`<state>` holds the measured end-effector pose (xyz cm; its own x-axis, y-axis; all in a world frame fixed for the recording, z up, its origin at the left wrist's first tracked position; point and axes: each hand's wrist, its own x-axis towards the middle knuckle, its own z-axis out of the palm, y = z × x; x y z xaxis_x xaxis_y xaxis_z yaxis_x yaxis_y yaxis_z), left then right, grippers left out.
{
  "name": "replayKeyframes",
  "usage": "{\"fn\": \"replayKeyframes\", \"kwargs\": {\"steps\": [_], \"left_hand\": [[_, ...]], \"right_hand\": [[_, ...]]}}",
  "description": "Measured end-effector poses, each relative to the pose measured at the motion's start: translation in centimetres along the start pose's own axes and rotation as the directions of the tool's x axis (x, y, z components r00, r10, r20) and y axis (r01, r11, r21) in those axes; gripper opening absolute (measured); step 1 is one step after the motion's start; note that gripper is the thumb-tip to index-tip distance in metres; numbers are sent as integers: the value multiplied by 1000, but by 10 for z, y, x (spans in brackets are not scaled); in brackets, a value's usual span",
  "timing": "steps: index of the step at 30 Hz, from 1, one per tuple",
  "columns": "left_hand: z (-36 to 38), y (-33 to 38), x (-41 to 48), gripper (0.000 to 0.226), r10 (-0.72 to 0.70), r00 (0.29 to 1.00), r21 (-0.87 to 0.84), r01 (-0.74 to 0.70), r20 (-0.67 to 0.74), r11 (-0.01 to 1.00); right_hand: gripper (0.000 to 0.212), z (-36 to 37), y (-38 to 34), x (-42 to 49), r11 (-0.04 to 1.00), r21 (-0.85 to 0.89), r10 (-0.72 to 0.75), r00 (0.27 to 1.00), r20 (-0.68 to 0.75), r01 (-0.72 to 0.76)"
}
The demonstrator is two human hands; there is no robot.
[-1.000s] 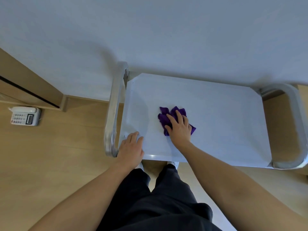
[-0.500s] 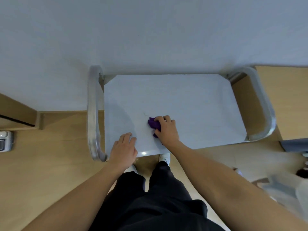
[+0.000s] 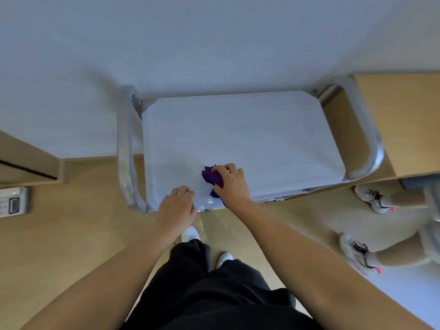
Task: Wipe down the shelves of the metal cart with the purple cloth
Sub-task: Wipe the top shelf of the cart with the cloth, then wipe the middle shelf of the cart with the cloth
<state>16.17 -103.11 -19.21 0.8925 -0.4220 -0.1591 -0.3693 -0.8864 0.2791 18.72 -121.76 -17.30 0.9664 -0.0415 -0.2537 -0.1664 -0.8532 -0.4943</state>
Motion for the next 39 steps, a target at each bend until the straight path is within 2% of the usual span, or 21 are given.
{"fn": "replayKeyframes", "kwargs": {"steps": [5,13,20,24,31,39], "left_hand": [[13,16,-49,23,-63,998,4,63,3,998],[21,41,-118,21,-118,992,6,118,-51,993],[23,19,-141,18,-89,996,16,89,-32,996],[41,-9,-136,25,-43,999,21,43,13,999],[88,-33,-128,30,-82,990,-18,84,112,996],[157,-61,-90,32,-96,995,9,96,15,995]], "right_hand": [[50,18,7,-41,995,25,-92,995,33,92],[44,24,-1,-99,977,-22,-211,977,33,212],[46,42,-14,-134,993,-3,-114,993,23,114],[46,73,-15,-138,998,-17,-54,999,-4,54],[47,122,-1,-138,1000,11,17,1000,10,-18],[48,191,40,-74,999,18,-36,999,-32,37]]}}
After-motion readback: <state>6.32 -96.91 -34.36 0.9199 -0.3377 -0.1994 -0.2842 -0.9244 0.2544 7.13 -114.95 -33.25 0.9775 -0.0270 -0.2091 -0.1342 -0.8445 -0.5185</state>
